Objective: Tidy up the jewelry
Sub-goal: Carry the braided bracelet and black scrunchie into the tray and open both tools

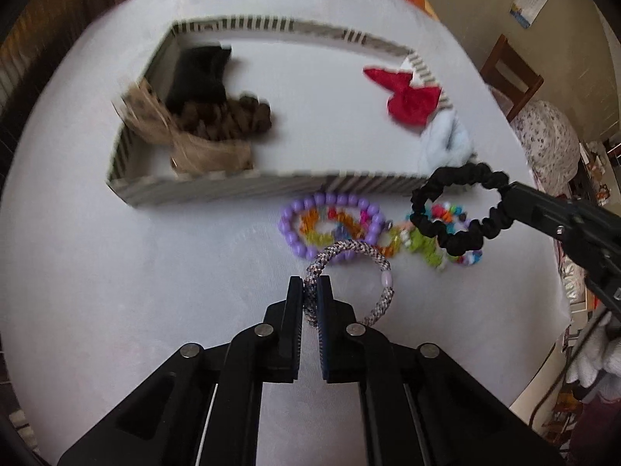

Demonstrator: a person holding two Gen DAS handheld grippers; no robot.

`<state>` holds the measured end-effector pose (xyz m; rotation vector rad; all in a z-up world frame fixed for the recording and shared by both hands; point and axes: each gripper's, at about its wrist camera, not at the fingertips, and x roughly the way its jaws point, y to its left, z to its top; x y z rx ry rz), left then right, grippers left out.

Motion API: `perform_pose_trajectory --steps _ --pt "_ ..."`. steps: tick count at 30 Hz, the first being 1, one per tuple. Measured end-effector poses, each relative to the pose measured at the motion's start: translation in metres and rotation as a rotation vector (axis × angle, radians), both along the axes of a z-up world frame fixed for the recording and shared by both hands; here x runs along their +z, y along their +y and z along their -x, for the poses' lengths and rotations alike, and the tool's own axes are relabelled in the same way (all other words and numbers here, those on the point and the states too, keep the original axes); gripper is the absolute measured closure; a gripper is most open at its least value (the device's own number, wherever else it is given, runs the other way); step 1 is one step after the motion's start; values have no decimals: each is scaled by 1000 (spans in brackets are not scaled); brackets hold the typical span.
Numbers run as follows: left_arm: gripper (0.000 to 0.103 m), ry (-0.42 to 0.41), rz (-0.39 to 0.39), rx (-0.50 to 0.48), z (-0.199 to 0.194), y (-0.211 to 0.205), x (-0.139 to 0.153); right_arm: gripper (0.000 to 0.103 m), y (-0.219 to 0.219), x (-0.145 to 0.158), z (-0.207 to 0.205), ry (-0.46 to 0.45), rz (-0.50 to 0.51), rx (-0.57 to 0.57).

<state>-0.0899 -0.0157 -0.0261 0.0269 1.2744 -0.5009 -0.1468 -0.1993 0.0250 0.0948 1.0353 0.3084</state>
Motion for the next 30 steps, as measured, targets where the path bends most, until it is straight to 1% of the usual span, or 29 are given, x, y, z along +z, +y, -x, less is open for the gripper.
perform_pose_trajectory --steps 2,4,7,13,19,25,30 --pt "103 -22 12 9 -6 1 11 98 -2 6 -5 -13 0 -3" --pt "103 -53 10 19 -16 0 22 98 -4 11 -10 -25 0 -5" --pt "103 -81 0 44 -35 -2 30 98 -6 17 -21 -37 6 -11" --pt "103 -111 -34 98 -70 -5 32 98 -8 17 -50 -41 19 -22" --pt "103 -116 -74 129 -104 -13 23 98 -11 0 -76 -5 0 -36" --pt "103 -113 -100 141 -134 -22 13 98 -18 -29 -91 65 -18 -51" --pt "103 -98 -126 139 -155 -32 0 98 -25 -53 -100 122 -11 -64"
